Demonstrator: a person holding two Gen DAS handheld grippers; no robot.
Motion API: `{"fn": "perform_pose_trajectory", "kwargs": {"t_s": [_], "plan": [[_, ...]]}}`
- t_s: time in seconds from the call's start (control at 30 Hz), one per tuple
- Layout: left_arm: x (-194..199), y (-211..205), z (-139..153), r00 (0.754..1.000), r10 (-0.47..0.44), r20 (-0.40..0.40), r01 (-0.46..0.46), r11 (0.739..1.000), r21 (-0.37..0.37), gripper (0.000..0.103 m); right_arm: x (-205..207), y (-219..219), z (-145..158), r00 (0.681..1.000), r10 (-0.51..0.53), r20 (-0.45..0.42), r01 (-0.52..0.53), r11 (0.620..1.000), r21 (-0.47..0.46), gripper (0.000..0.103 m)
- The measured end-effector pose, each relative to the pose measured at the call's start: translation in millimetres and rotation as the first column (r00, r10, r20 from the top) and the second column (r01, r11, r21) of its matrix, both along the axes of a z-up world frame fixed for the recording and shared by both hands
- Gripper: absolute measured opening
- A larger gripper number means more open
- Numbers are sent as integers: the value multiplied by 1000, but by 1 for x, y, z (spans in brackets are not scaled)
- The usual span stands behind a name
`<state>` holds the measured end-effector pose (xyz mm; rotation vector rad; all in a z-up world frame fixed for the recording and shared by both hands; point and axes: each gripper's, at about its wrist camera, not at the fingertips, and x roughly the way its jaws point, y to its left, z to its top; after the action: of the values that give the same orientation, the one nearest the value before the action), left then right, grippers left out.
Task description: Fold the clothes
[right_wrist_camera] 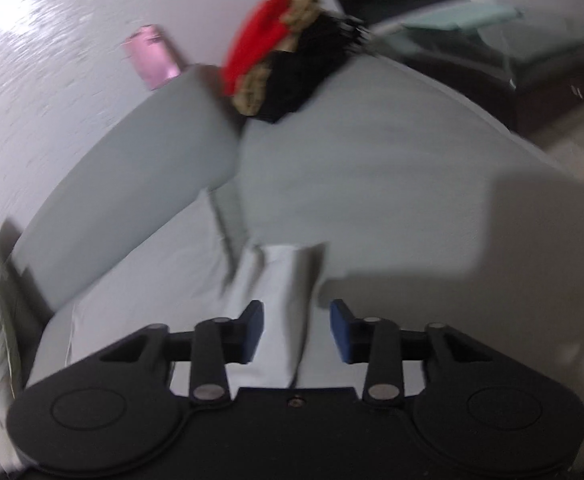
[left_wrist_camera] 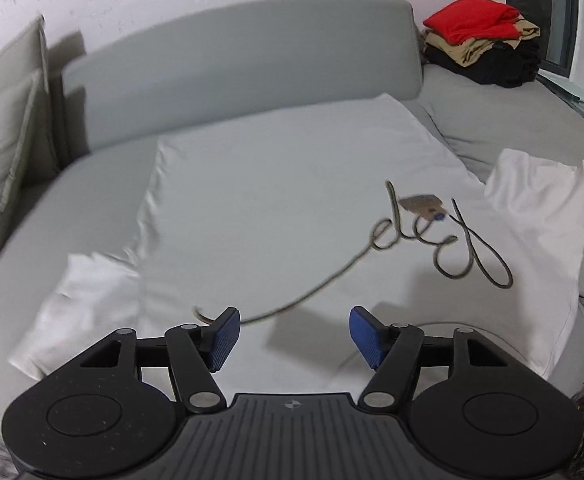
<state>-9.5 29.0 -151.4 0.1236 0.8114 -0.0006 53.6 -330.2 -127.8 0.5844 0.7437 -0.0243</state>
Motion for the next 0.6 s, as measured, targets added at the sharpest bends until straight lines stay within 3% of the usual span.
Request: {"fn": "perform_pose_trajectory", "kwargs": {"t_s": [0.1, 0.13, 0.27, 0.33, 0.43, 0.5, 0.6], "plan": [[-1, 1, -15, 1000, 3, -16, -3, 1000, 2, 67, 17, -4, -4, 1000, -21, 0, 21, 1000, 15, 39], [0, 1, -16, 1000, 8, -23, -8, 1000, -2, 69, 22, -3, -5, 1000, -19, 2, 19, 1000, 6, 44], [2, -2, -19, 1000, 0, -16, 0, 1000, 10, 75, 39, 7, -5, 1000, -9, -2, 8, 998, -61, 45], [0, -2, -21, 1000, -8, -13, 8, 1000, 20, 75, 42, 13, -5, 1000, -16, -7, 15, 995, -98, 39], [-3, 2, -20, 1000, -2, -5, 2, 1000, 11, 76, 44, 20, -8, 999, -34, -19, 31, 986, -163, 3], [-5, 6, -17, 1000, 10, 7, -10, 1000, 8, 76, 45, 24, -9, 999, -48, -23, 42, 979, -197, 3], [-9, 11, -12, 998, 32, 51, -33, 999, 14, 75, 40, 22, -6, 998, -59, 13, 60, 985, -159, 2]]}}
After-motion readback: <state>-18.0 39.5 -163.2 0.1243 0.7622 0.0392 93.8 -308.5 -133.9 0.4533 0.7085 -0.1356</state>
